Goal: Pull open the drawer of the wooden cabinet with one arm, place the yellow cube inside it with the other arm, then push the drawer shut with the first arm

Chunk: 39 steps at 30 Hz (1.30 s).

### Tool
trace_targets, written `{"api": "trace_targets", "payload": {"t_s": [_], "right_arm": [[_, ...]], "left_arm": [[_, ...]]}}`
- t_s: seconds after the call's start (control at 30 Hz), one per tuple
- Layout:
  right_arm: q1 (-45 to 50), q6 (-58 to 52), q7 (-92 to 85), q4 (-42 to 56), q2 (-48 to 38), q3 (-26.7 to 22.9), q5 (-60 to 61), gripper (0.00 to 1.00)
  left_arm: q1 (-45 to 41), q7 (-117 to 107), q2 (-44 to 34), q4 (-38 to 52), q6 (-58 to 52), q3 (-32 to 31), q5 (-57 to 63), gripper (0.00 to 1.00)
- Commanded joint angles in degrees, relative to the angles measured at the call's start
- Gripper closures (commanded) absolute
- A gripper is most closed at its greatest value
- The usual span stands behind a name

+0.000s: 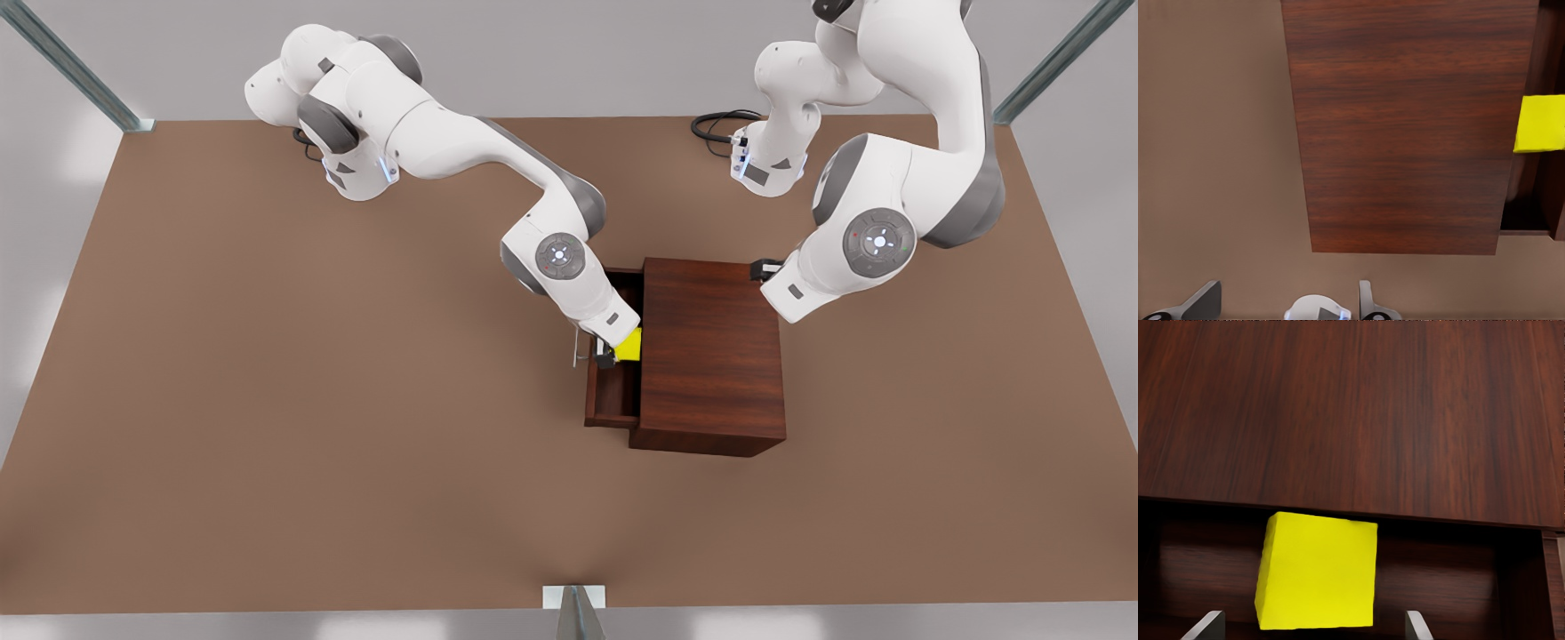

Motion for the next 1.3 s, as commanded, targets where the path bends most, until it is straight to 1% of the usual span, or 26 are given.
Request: {"api": "trace_targets", "payload": {"t_s": [0.0,0.1,0.13,0.17,0.2,0.23,0.27,0.3,0.33,0.37,0.4,0.43,0.47,0.5,0.53,0.57,0.6,0.67,0.7,0.77,0.8,0.93,1.07,1.13,1.2,1.27], "right_arm": [[-0.09,-0.68,-0.99,0.06,-0.4,-0.04,0.1,0.0],[-0.71,-1.56,-1.17,0.06,-0.66,-0.04,0.19,0.0],[-1.85,-5.94,-1.34,0.76,-1.63,-0.13,0.27,0.0],[-2.9,-12.01,-1.52,2.08,-3.21,-0.13,0.27,0.0],[-4.22,-15.35,-1.52,1.91,-4.44,-0.22,0.27,0.0],[-7.29,-19.03,-1.43,1.03,-6.28,-0.3,-0.08,0.0],[-9.93,-25.98,-0.29,0.85,-8.75,-0.66,-0.25,0.0],[-13.62,-36.44,7.52,0.85,-11.91,-3.55,-2.88,0.0],[-14.07,-43.82,14.73,0.85,-13.41,-7.94,-7.19,0.0],[-14.15,-49.45,21.68,0.85,-14.2,-12.34,-14.83,0.0],[-15.38,-50.52,22.73,0.94,-13.76,-17.61,-16.07,0.0],[-16.0,-53.14,29.84,1.47,-13.67,-21.83,-16.16,0.0],[-18.28,-54.73,35.83,2.08,-14.72,-22.81,-13.62,0.0],[-22.32,-54.73,36.27,2.61,-17.62,-22.02,-10.89,0.0],[-27.68,-54.82,36.36,0.77,-21.66,-17.98,-8.34,0.0],[-30.68,-53.95,37.94,-2.83,-25.62,-15.51,-5.44,0.0],[-33.57,-51.67,45.14,-8.7,-30.8,-13.94,-2.28,0.0],[-34.11,-50.52,45.24,-10.66,-30.9,-13.49,-2.36,0.0],[-33.31,-49.99,45.24,-10.66,-29.32,-13.49,-2.36,0.0],[-33.23,-49.2,45.06,-10.75,-29.14,-13.58,-2.8,0.0],[-33.31,-48.67,45.06,-10.75,-29.23,-13.58,-3.59,0.0],[-33.58,-45.77,44.89,-12.5,-30.81,-13.84,-4.73,0.0],[-33.23,-45.24,44.45,-12.77,-30.72,-13.67,-5.44,0.0],[-33.14,-45.16,43.66,-12.86,-30.64,-13.67,-5.44,0.0],[-33.14,-44.8,43.31,-12.86,-30.64,-13.58,-5.53,0.0],[-33.14,-44.72,43.31,-13.12,-30.64,-13.49,-5.53,0.0]], "left_arm": [[-0.01,2.15,-0.04,0.02,0.04,-0.02,-0.03,0.0],[-1.5,1.36,-0.13,0.73,-0.23,-0.46,0.06,0.0],[-2.29,-2.33,-0.13,1.78,-0.14,-0.55,-0.03,0.13],[-3.87,-9.18,0.31,2.84,0.04,-0.81,0.06,0.35],[-3.96,-12.79,0.4,3.45,0.13,-0.81,-0.03,0.52],[-3.44,-17.42,0.48,3.89,0.21,-0.55,-2.3,0.72],[-3.87,-24.29,1.36,4.15,0.47,-0.64,-4.07,0.79],[-6.07,-37.64,5.84,8.1,1.36,-1.87,-4.25,0.79],[-8.35,-49.16,10.59,12.41,1.44,-3.45,-4.25,0.79],[-12.57,-65.5,17.18,18.39,3.46,-4.42,-4.16,0.79],[-15.73,-78.78,19.99,19.71,8.9,-4.59,-4.25,0.79],[-18.9,-90.12,21.75,19.62,14.79,-4.59,-4.16,0.79],[-21.27,-102.25,23.69,19.62,22.09,-4.59,-3.9,0.79],[-22.42,-109.46,25.36,19.62,25.08,-4.59,-3.63,0.79],[-24.0,-117.46,26.59,19.18,29.65,-4.51,-3.55,0.79],[-25.67,-126.86,27.82,18.92,33.34,-4.51,-1.0,0.79],[-27.69,-136.78,28.96,18.92,37.55,-4.42,0.85,0.79],[-28.57,-150.41,29.93,17.96,43.18,-4.33,1.99,0.79],[-29.01,-155.53,30.63,17.08,45.74,-4.07,2.52,0.79],[-29.01,-158.16,30.54,13.21,45.83,-3.98,2.43,0.79],[-28.75,-161.76,30.54,12.77,45.83,-3.98,2.43,0.79],[-28.22,-161.42,30.37,9.17,41.61,-3.63,2.78,0.79],[-28.57,-158.43,31.07,8.29,42.05,-3.63,2.87,0.79],[-28.57,-155.36,32.13,8.29,41.61,-3.63,2.87,0.79],[-28.31,-145.43,32.39,6.7,41.35,-3.8,2.78,0.79],[-28.31,-142.52,32.3,6.26,40.99,-3.89,2.52,0.79]]}}
